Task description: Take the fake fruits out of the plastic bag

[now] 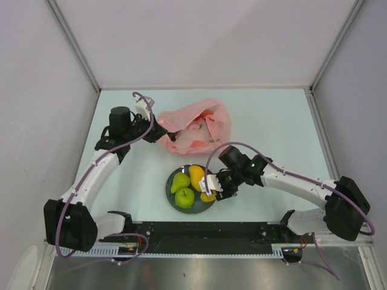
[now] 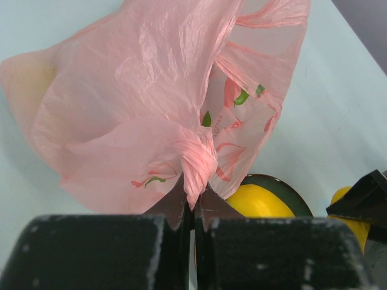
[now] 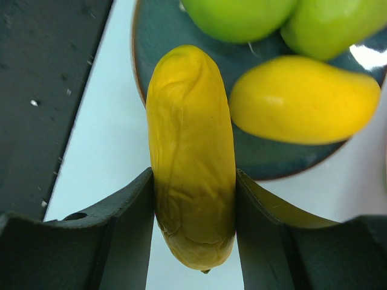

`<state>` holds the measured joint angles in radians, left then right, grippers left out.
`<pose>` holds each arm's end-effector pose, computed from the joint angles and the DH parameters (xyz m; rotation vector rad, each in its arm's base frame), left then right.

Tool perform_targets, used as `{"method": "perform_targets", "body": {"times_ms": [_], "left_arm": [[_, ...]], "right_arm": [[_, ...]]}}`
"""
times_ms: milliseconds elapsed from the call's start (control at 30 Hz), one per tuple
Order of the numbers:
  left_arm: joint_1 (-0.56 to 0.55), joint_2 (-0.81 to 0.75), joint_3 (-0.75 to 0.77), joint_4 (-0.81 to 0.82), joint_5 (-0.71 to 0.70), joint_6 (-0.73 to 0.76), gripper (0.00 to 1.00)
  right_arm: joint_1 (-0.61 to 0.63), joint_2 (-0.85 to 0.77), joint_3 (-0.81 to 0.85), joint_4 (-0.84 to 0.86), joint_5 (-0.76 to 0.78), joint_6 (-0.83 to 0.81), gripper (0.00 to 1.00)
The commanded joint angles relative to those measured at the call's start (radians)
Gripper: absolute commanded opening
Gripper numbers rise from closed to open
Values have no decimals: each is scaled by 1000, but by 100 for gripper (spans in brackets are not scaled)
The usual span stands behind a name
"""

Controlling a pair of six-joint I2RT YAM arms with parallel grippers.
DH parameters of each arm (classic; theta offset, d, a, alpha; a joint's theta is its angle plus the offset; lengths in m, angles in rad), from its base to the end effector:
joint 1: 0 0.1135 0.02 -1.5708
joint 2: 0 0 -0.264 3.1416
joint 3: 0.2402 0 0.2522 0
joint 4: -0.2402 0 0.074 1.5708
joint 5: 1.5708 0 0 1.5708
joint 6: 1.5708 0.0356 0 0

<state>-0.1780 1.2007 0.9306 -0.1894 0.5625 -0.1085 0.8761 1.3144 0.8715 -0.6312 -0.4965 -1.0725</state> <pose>0.2623 -0.0665 0.3059 0.4285 1.9882 -0.7499 0.1472 0.2031 0.2255 -2.1969 1.2941 0.5786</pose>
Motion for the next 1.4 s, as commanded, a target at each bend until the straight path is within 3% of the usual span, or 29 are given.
{"method": "perform_targets", "body": {"times_ms": [0,633,800,967,1233,1333,1367], "left_arm": [[3,-6,-1,8,22,-16,0],[5,-76,-65,-31,7,24,0],[5,-93,-88,-24,10,23,0],[5,-104,-93,-38,10,29,0],[5,-98,-92,-35,11,27,0],[3,-92,-90,-33,16,27,0],[5,-89,-85,-36,20,32,0]], "right_arm": [[52,6,-15,56,-42,62,8],[175,166,0,265,-22,71,12],[187,193,12,289,-30,65,25],[196,209,12,327,-28,52,29],[199,210,15,326,-31,23,56],[198,201,15,314,-25,-6,84],[199,198,14,309,-25,-20,99]]}}
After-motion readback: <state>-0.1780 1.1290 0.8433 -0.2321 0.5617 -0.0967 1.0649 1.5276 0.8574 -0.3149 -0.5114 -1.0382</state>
